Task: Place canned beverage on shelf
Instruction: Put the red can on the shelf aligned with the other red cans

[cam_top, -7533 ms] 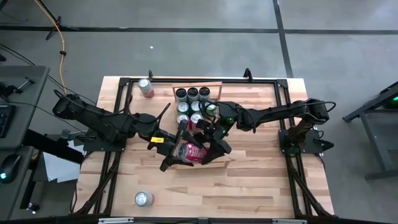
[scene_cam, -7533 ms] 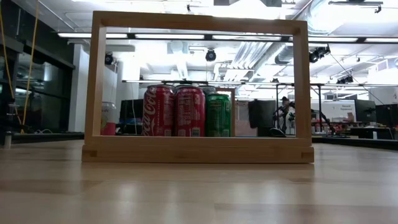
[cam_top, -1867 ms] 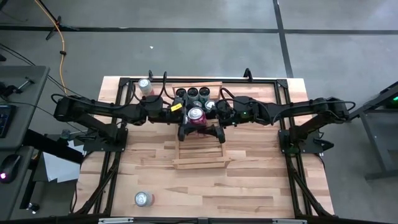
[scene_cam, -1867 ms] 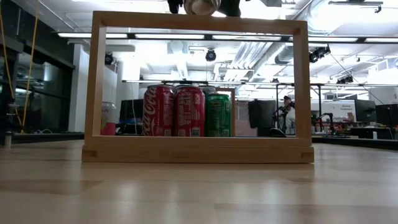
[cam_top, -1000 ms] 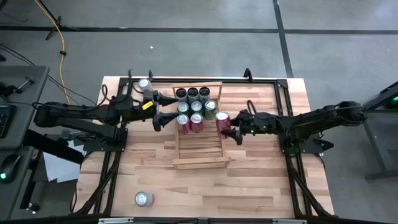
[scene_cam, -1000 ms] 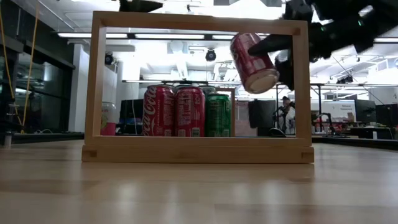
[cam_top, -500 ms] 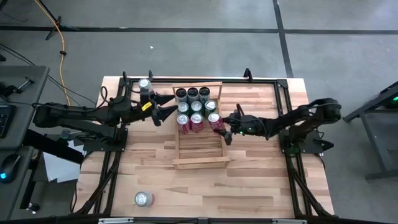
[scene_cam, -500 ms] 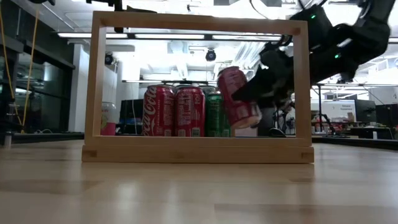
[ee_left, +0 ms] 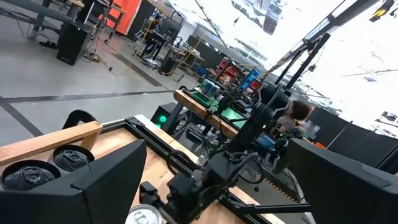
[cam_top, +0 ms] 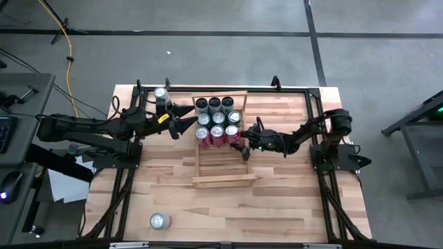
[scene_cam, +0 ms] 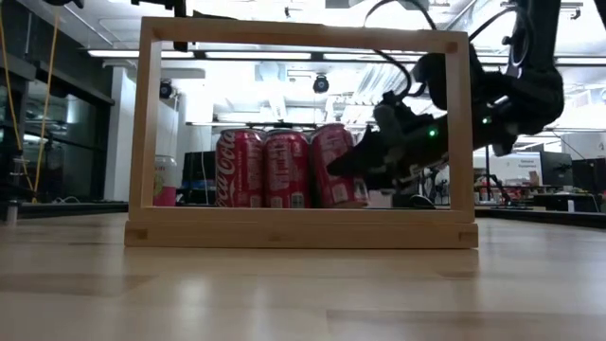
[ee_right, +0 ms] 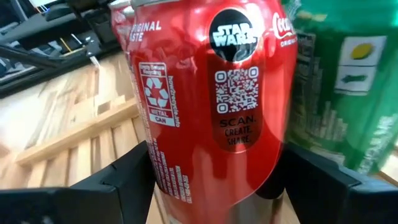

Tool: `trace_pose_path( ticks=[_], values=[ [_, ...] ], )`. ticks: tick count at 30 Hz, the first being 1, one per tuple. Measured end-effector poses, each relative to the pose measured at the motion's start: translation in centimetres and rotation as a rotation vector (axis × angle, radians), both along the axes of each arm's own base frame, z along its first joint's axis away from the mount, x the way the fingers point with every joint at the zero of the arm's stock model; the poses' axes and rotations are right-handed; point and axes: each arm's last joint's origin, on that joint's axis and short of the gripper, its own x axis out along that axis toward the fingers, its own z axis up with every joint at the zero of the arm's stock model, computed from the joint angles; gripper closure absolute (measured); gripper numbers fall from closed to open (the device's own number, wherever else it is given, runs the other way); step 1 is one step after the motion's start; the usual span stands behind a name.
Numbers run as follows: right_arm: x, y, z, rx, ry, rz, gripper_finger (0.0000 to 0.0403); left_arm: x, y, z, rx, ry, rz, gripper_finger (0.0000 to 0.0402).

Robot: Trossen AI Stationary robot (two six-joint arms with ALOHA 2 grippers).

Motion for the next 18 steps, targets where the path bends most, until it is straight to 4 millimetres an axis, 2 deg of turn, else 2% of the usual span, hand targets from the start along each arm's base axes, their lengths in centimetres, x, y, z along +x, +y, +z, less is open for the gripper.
trace_pose_path(
  ticks=[6,12,18],
  values=[
    [1.06,-0.1,-0.71,-0.001,0.006,-0.007,0.0125,0.0,0.0,0.01,-0.002,-0.002,0.001,0.0021],
    [1.17,-0.12,-0.73,-0.002,0.008,-0.007,0.0123,0.01,0.0,0.0,-0.025,-0.009,-0.003,0.0021],
    [1.14,-0.1,-0.82,0.024,0.012,-0.014,0.0078,0.01,0.0,0.0,-0.025,-0.009,-0.003,0.0021]
  ],
)
